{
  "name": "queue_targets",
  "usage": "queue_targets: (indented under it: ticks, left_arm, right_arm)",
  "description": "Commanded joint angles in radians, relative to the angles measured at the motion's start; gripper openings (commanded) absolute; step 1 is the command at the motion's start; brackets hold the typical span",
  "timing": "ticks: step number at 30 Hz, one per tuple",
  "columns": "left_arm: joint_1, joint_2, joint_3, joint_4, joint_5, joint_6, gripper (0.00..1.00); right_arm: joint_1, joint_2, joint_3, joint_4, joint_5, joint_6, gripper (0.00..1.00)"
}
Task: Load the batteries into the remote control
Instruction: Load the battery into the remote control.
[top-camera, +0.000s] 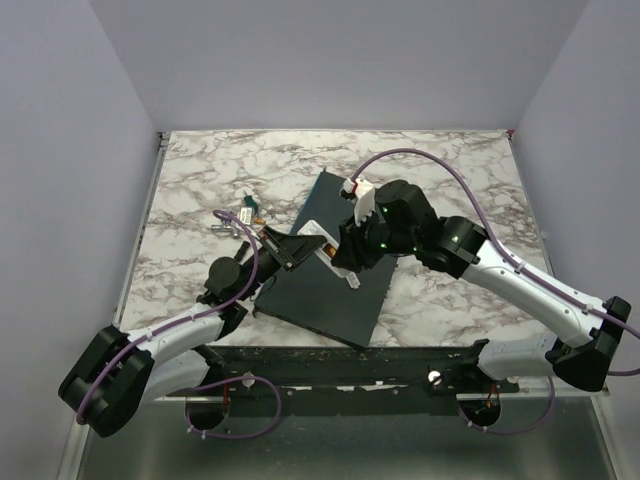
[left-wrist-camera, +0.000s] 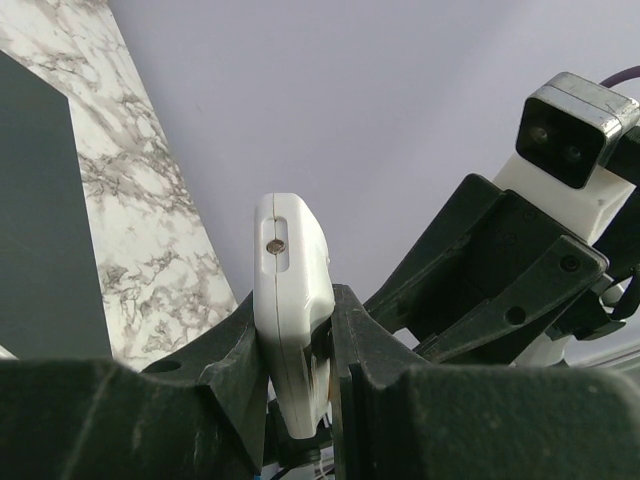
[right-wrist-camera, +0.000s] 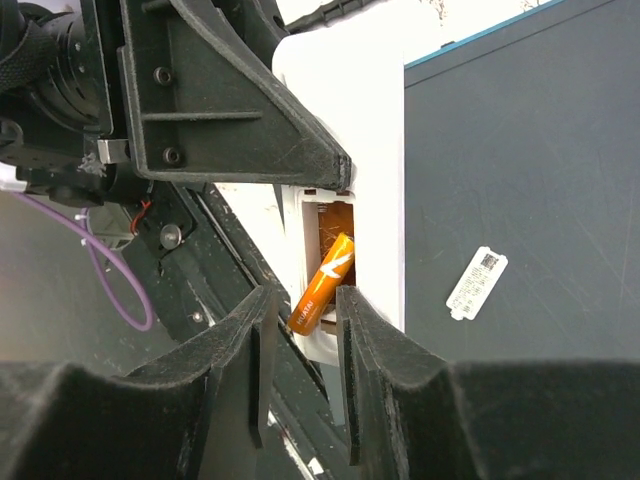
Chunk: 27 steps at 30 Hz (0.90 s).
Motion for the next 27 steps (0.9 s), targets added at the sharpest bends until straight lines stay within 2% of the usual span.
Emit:
queue_targets:
  ticks: [1,8,16,18,21,27]
  left_arm:
    - [-0.003,0.004,-0.002,0.056,0.015,0.001,0.00]
    - [-0.003,0.009,0.000,0.061,0.017,-0.001,0.00]
    - [-0.004,0.027,-0.004,0.081,0.021,-0.008,0.00]
    - [-0.003,0.028,-0.004,0.086,0.022,-0.010,0.00]
    - [-0.003,0.031,-0.003,0.090,0.023,-0.012,0.00]
    - [-0.002,0.039,-0.002,0.100,0.028,-0.016,0.00]
  right_arm:
    - [-0.001,0.022,0.019,-0.022,-0.008,-0.031,0.36]
    - [-0.001,0.028,0.016,-0.032,-0.006,-0.054,0.27]
    - [-0.001,0.019,0.011,-0.035,-0.012,-0.078,0.27]
    - [-0.002,0.019,0.012,-0.033,-0.014,-0.083,0.29]
    - [-0.002,0.016,0.015,-0.030,-0.008,-0.084,0.38]
    - [-0.001,-0.004,0.015,-0.011,0.020,-0.081,0.43]
